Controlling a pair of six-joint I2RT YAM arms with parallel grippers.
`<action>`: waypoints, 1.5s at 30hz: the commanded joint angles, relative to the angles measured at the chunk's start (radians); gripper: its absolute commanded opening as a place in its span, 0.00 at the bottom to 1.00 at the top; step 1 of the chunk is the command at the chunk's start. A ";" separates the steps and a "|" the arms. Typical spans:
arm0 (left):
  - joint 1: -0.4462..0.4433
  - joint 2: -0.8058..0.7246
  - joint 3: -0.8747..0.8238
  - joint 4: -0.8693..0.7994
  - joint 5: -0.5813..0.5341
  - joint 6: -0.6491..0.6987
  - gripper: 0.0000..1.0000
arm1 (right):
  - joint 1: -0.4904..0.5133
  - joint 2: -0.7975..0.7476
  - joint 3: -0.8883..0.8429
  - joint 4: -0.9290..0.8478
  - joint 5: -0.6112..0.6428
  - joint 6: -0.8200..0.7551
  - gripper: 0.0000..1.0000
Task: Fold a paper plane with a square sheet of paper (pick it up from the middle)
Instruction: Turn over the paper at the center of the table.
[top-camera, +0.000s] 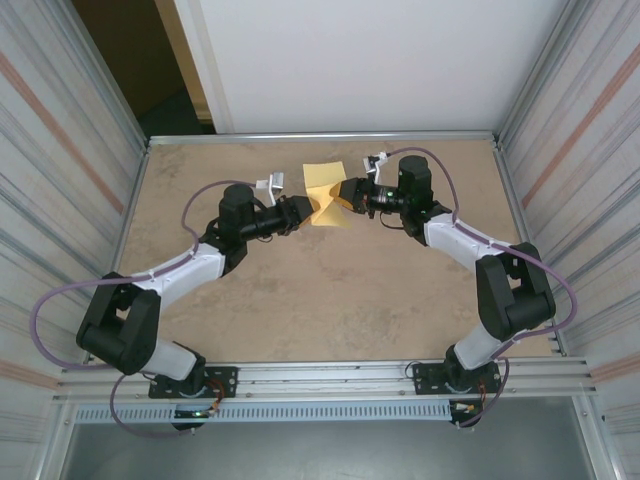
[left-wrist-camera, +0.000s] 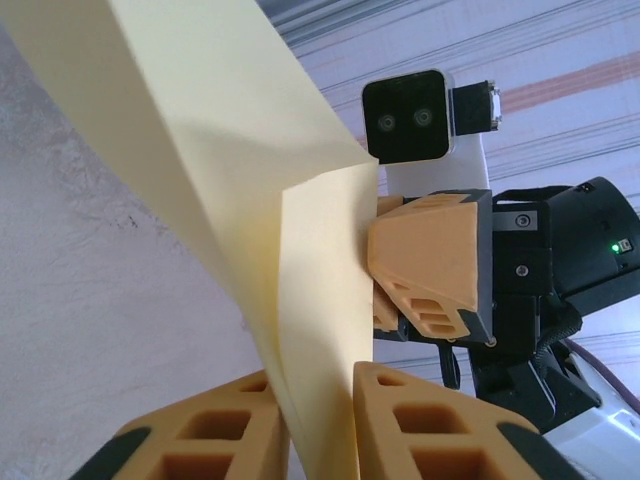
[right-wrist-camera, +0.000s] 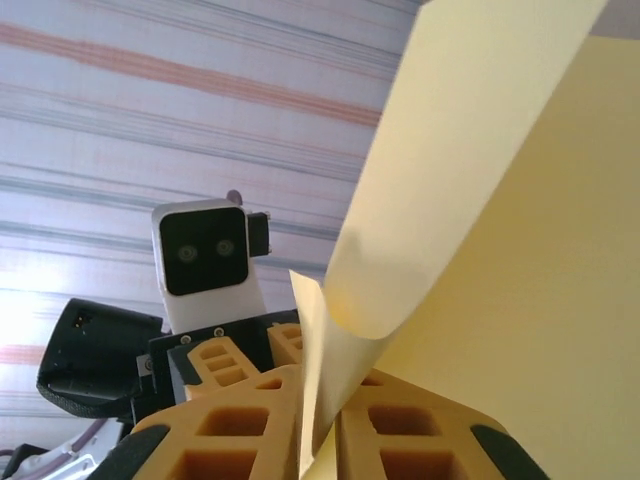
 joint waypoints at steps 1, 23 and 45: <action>-0.002 -0.015 0.037 -0.006 0.006 0.025 0.18 | -0.003 -0.033 -0.002 -0.027 -0.012 -0.022 0.22; -0.075 -0.071 0.351 -1.107 -0.655 0.633 0.06 | -0.142 -0.227 -0.026 -0.612 0.446 -0.363 0.68; -0.351 0.752 1.146 -1.856 -1.284 0.584 0.07 | -0.271 -0.288 -0.124 -0.668 0.548 -0.243 0.67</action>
